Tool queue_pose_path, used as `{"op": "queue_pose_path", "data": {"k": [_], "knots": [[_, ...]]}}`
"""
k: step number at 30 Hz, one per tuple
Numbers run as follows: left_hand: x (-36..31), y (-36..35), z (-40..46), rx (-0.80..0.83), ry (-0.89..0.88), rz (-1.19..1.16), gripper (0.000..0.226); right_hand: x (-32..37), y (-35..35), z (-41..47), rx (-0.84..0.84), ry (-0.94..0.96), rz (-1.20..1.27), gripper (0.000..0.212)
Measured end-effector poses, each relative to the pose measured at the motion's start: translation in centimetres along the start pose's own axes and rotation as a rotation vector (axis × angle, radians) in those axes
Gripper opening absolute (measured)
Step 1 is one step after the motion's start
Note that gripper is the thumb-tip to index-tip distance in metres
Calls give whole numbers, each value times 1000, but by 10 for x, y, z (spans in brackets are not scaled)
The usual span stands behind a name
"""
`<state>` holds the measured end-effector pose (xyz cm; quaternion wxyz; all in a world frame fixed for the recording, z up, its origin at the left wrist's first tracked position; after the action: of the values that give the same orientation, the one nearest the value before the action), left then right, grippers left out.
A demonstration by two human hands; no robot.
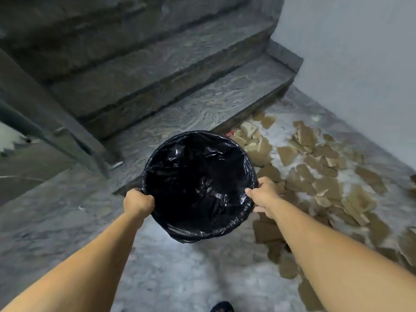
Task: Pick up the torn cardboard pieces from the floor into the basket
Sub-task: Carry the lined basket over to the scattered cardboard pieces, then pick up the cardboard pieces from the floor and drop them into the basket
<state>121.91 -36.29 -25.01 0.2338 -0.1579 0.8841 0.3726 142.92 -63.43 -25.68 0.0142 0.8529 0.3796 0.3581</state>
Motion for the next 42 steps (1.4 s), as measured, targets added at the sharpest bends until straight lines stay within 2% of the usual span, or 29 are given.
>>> {"op": "queue_pose_path", "data": {"k": [6,10,13,16,17,21,23,26,28,30,36,39,42], "knots": [[35,-30,46,-88,-11,12,13,-12,-27,59,16,102,-81,10],[57,-52,61,-136,-9,-8,13,-28,-33,79,34,166,-115,23],[68,-64,68,-160,-62,-56,15,-40,-37,90,58,213,-54,16],[70,-66,69,-197,-100,-70,18,-42,-35,92,70,294,-101,10],[70,-69,65,-203,-106,-49,20,-45,-32,90,82,322,-110,14],[62,-85,40,-277,-79,155,72,-62,-15,79,122,367,-89,53],[47,-95,10,-401,-172,302,74,-76,1,74,128,363,-112,52],[23,-120,-44,-570,-462,435,50,-116,41,62,126,328,-91,42],[12,-142,-72,-503,-617,386,37,-145,69,56,130,307,-85,40],[8,-176,-100,-326,-671,357,29,-181,100,44,118,298,-85,34],[10,-275,-171,208,-584,576,32,-292,202,17,9,232,-161,37],[19,-315,-202,350,-588,661,27,-348,237,1,-26,196,-169,32],[24,-351,-219,424,-585,756,35,-402,262,-3,-44,150,-148,34]]}}
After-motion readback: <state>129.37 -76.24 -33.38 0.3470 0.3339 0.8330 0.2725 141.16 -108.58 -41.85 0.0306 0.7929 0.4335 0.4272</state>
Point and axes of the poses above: each hand's wrist, its own z-axis towards the middle knuckle, its own y-axis out of the back of the hand, x = y × z, the point moved 5 cm from there along z, towards the middle knuckle, and after that the axes turned 10 degrees about x, right-handed, at the moved point
